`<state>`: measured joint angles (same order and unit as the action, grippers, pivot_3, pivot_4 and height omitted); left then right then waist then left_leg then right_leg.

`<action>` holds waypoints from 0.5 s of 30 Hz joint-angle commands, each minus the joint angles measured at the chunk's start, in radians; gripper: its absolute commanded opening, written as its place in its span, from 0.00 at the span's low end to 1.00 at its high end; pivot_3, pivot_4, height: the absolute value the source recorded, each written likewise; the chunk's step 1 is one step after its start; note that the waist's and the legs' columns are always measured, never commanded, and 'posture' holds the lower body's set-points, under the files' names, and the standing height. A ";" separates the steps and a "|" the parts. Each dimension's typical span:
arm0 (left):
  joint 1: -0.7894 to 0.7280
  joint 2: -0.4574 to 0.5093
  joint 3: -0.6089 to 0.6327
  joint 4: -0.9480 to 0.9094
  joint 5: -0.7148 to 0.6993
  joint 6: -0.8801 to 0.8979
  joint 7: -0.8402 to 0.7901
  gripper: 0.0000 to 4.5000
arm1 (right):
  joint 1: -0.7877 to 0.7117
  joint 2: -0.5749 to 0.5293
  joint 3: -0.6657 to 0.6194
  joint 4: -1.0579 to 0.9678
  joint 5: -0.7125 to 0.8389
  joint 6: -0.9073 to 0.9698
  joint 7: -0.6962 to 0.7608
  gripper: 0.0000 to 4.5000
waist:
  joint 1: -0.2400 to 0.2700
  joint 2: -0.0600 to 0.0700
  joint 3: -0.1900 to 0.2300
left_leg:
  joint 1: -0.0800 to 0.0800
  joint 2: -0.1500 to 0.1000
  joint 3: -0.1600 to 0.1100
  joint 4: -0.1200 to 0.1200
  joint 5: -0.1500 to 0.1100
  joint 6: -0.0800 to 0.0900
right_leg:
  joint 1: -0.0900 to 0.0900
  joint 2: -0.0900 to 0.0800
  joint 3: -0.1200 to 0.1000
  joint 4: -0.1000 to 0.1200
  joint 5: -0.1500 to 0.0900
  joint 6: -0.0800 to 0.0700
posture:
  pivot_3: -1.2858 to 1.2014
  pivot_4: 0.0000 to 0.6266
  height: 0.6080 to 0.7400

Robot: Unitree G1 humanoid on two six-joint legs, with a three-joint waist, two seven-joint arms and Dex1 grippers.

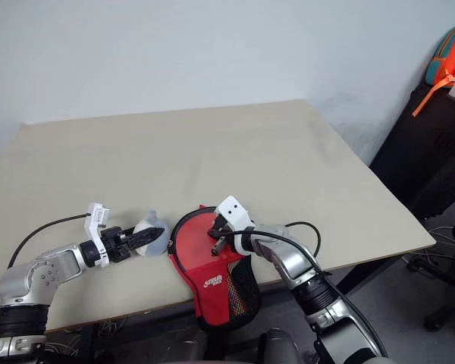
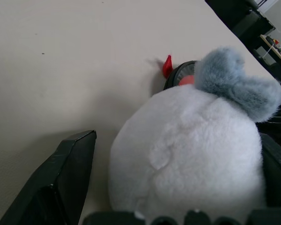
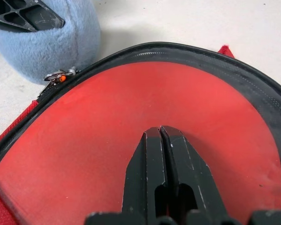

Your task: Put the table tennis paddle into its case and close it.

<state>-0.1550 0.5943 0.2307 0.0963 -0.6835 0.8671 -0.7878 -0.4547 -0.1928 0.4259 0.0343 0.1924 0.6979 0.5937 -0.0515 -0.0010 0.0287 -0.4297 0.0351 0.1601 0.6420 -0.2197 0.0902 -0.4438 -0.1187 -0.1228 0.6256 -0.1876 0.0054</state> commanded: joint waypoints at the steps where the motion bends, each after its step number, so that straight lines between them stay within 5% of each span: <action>1: 0.015 -0.015 -0.016 -0.009 -0.005 0.037 0.004 0.91 | 0.013 0.003 0.013 -0.006 -0.014 -0.004 0.012 0.00 | 0.000 0.001 -0.001 | 0.000 0.000 0.000 0.000 0.000 0.000 | 0.000 0.000 0.000 0.000 0.000 0.000 | 0.52 0.00 0.81; 11: -0.043 0.012 0.031 0.014 -0.027 0.040 -0.013 0.25 | 0.019 0.005 0.017 -0.008 -0.032 -0.002 0.024 0.00 | 0.000 -0.001 -0.002 | 0.000 0.000 0.000 0.000 0.000 0.000 | 0.000 0.000 0.000 0.000 0.000 0.000 | 0.52 0.00 0.81; 15: -0.093 0.037 0.031 0.048 -0.012 0.021 -0.027 0.11 | 0.016 0.007 0.020 -0.004 -0.041 -0.002 0.028 0.00 | 0.000 -0.001 -0.002 | 0.000 0.000 0.000 0.000 0.000 -0.001 | 0.000 0.001 0.000 0.000 0.000 0.000 | 0.52 0.00 0.81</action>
<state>-0.2128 0.6107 0.2370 0.1487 -0.7016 0.9074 -0.8081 -0.4454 -0.1852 0.4288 0.0285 0.1592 0.6894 0.6138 -0.0517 -0.0019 0.0264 -0.4296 0.0353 0.1602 0.6420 -0.2192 0.0895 -0.4440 -0.1180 -0.1229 0.6259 -0.1876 0.0054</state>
